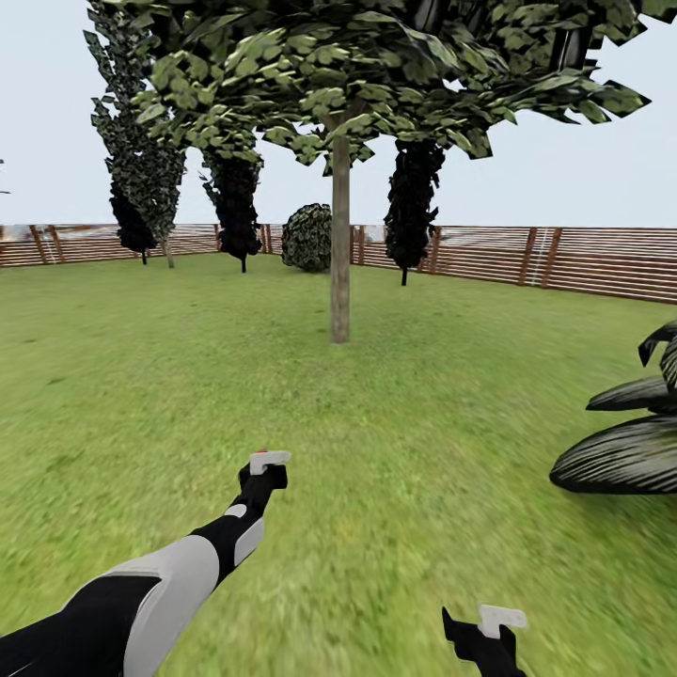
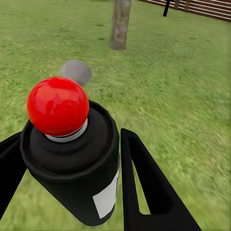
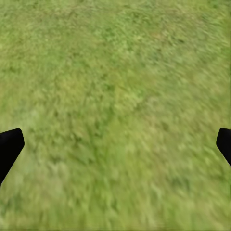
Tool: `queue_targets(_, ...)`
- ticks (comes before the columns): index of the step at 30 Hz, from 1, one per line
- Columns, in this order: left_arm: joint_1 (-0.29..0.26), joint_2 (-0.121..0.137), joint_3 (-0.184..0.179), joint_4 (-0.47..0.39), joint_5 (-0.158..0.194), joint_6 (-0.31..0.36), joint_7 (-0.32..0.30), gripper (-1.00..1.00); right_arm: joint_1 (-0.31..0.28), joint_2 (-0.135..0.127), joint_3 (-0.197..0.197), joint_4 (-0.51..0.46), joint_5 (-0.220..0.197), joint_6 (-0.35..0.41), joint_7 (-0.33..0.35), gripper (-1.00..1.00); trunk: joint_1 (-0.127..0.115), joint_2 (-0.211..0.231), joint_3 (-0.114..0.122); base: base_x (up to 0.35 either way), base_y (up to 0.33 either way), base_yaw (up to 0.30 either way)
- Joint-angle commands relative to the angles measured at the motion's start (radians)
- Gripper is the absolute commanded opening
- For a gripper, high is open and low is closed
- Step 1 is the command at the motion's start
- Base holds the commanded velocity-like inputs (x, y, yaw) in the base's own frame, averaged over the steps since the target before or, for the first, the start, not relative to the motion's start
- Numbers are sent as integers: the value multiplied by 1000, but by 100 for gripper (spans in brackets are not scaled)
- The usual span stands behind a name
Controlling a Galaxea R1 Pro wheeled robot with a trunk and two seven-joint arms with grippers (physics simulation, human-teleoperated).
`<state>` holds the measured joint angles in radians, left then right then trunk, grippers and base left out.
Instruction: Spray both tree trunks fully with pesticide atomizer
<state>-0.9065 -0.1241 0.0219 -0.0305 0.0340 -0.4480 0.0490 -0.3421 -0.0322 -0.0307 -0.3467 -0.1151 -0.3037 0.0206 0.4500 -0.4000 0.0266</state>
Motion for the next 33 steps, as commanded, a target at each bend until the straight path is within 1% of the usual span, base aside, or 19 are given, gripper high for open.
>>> queue_targets(1,0,0,0,0,0,0,0,-100,0,0,0,0,0,0,0,100,0,0,0,350,0,0)
queue_targets(33,0,0,0,0,0,2,0,-100,0,0,0,1,0,0,0,100,0,0,0,350,0,0)
